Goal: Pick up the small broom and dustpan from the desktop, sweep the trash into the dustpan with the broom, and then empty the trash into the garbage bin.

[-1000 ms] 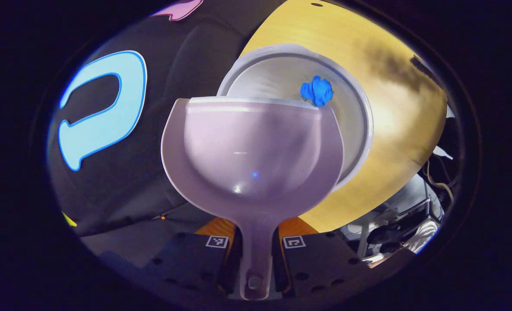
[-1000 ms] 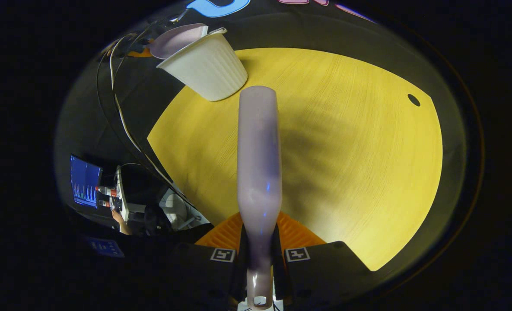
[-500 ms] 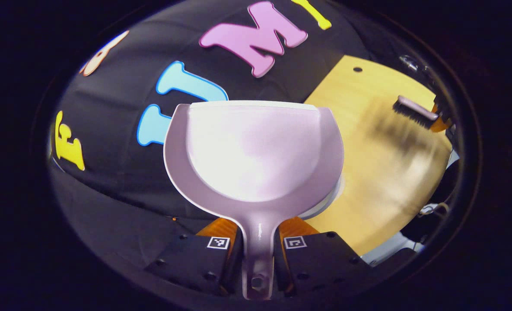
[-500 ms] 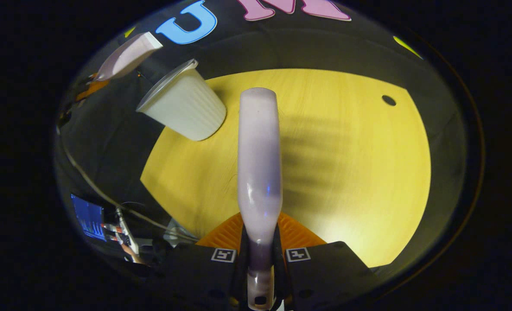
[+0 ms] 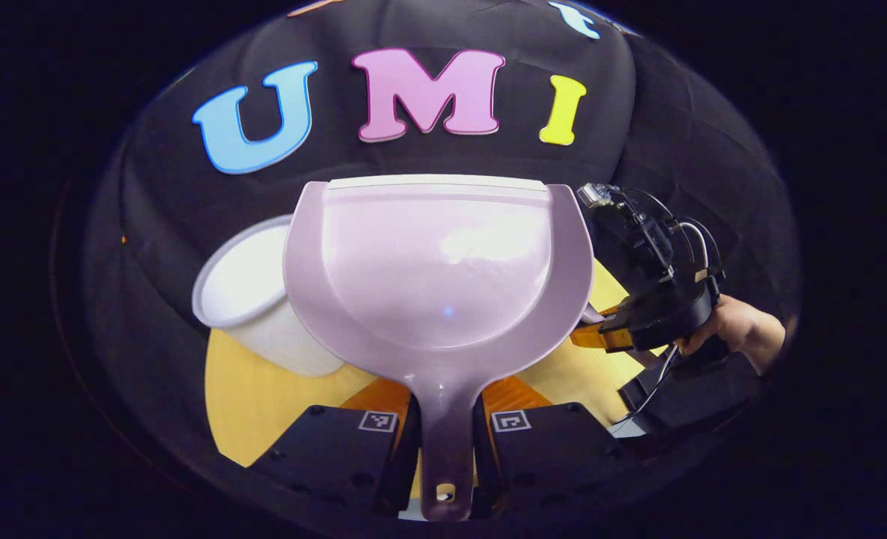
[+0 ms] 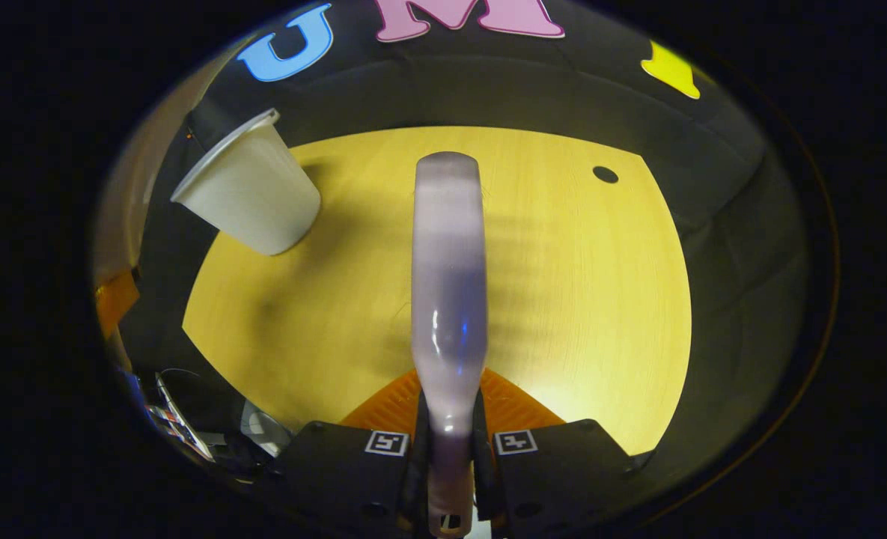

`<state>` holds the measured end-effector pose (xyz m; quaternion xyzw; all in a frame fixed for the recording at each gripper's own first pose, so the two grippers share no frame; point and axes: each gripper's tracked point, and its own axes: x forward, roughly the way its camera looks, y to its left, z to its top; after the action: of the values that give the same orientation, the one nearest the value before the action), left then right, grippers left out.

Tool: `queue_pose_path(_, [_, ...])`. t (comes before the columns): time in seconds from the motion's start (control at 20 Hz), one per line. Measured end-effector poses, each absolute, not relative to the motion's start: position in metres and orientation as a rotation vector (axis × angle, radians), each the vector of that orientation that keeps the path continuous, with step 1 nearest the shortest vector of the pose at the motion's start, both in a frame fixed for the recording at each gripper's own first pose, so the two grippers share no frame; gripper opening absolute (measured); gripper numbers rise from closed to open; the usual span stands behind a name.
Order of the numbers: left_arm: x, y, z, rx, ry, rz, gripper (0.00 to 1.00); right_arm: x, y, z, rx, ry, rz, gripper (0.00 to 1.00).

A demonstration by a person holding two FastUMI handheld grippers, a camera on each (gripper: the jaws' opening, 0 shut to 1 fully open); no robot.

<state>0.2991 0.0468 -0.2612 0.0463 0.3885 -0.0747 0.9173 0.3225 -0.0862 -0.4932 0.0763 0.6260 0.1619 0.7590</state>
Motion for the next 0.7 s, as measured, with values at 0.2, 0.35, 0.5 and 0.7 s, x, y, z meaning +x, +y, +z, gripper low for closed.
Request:
queue_pose_path(0.2, [0.309, 0.035, -0.360, -0.041, 0.973, -0.075, 0.30, 0.311, -0.086, -0.517, 0.136, 1.457, 0.309, 0.28])
queue_pose_path(0.35, [0.325, 0.046, -0.410, -0.035, 1.071, -0.024, 0.30, 0.309, -0.086, -0.526, 0.087, 1.480, 0.287, 0.28])
queue_pose_path(0.5, [0.337, 0.044, -0.436, -0.023, 1.150, -0.011, 0.30, 0.304, -0.090, -0.526, 0.010, 1.518, 0.289, 0.28])
queue_pose_path(0.7, [0.342, 0.028, -0.442, -0.082, 1.213, -0.007, 0.30, 0.297, -0.092, -0.529, -0.045, 1.575, 0.294, 0.28])
